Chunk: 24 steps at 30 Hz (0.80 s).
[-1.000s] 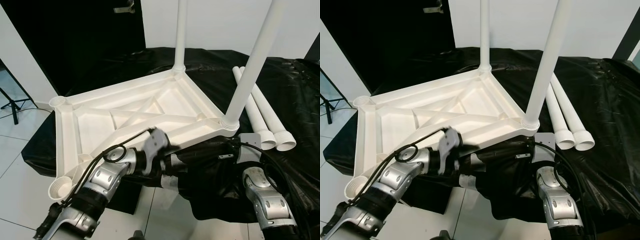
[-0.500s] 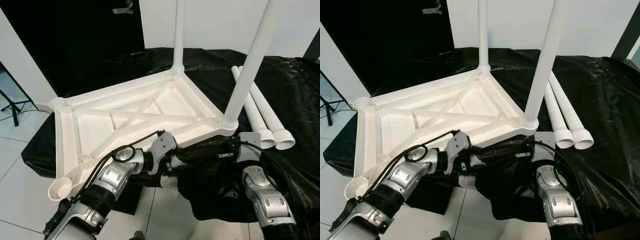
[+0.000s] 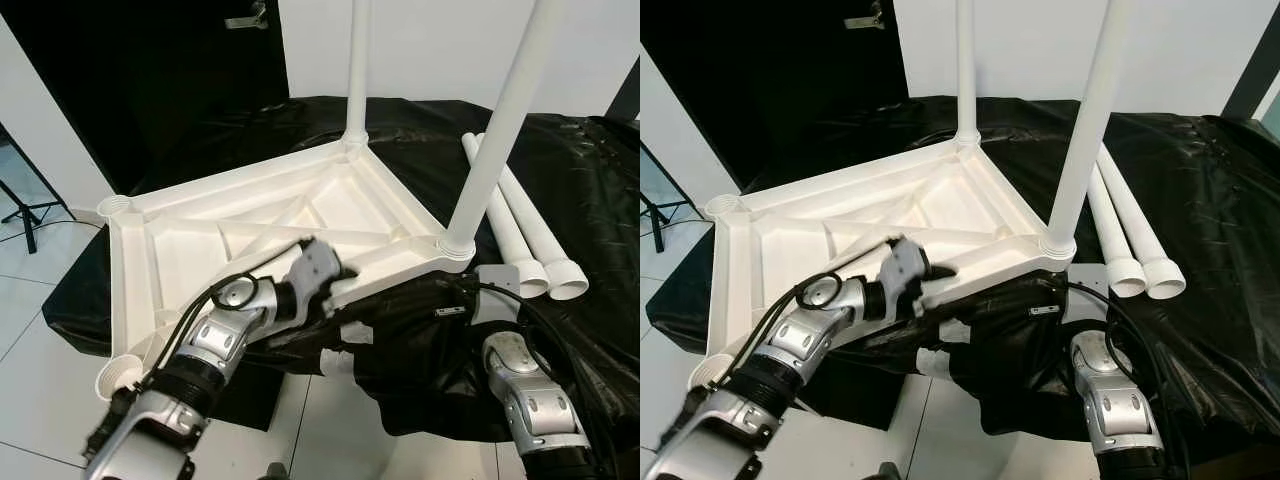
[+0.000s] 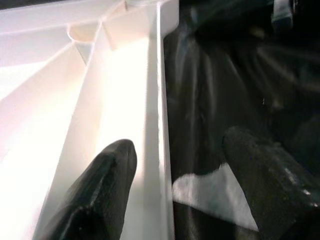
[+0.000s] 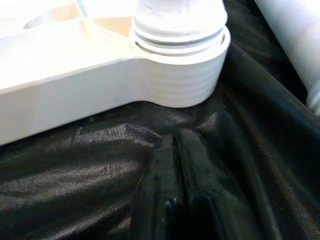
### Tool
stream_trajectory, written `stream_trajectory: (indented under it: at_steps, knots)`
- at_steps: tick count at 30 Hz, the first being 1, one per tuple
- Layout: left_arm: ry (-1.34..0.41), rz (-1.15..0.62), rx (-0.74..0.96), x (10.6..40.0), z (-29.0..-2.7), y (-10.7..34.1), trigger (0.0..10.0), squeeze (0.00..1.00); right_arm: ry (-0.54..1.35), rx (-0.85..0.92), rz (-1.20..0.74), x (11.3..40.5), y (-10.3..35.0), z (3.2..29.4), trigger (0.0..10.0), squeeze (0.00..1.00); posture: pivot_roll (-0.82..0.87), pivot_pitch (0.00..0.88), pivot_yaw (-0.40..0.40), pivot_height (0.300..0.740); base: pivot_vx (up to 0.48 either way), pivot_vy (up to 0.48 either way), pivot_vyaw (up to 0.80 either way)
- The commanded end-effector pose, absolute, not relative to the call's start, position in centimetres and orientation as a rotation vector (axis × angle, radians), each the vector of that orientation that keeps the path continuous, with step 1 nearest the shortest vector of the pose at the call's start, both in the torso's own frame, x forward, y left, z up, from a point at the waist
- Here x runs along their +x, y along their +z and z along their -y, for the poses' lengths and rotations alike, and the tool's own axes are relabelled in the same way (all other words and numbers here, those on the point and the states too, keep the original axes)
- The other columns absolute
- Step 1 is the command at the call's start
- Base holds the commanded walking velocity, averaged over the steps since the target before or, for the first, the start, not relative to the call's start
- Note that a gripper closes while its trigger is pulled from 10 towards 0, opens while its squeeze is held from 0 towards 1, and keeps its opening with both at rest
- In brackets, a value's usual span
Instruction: Building children table
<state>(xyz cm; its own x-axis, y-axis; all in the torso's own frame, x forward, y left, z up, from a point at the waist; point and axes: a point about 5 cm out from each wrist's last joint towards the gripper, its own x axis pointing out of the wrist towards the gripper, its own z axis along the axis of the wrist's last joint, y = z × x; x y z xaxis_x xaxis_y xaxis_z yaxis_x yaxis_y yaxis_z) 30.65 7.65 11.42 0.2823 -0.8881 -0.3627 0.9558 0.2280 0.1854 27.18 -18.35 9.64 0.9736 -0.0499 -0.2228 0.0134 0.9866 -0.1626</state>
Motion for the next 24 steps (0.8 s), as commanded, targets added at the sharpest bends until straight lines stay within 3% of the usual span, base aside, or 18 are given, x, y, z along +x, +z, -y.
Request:
stream_trajectory:
  at_steps: [1,11,12,13,23,24]
  knots:
    - [-1.224,-0.286,0.461,30.7,-8.3,9.8,10.0,0.00,-0.028,-0.158,-0.266,27.1,9.0,18.0,10.0,0.00,0.14,0.000,0.034,0.740,0.000,0.000,0.00]
    - [-1.192,-0.374,0.486,30.9,-7.5,8.6,9.9,0.00,-0.019,-0.150,-0.252,27.0,9.4,17.7,10.0,0.00,0.14,0.000,0.035,0.740,0.000,0.000,0.00]
    - [-1.200,-0.363,0.485,30.9,-7.1,8.6,6.0,0.00,-0.016,-0.148,-0.250,27.0,9.5,17.6,10.0,0.00,0.14,0.000,0.035,0.740,0.000,0.000,0.00]
    - [-1.211,-0.339,0.475,31.0,-6.2,8.9,0.0,0.00,-0.012,-0.146,-0.248,27.0,9.6,17.5,10.0,0.00,0.14,0.000,0.036,0.740,0.000,0.000,0.00]
    - [-1.224,-0.265,0.447,31.4,-2.3,10.1,0.0,0.00,0.003,-0.139,-0.240,27.3,9.7,17.2,10.0,0.00,0.13,0.000,0.039,0.740,0.000,0.000,0.00]
    - [-1.241,-0.238,0.432,31.3,-0.9,10.6,0.0,0.00,0.008,-0.139,-0.238,27.4,9.8,17.1,10.0,0.00,0.13,0.000,0.041,0.740,0.000,0.000,0.00]
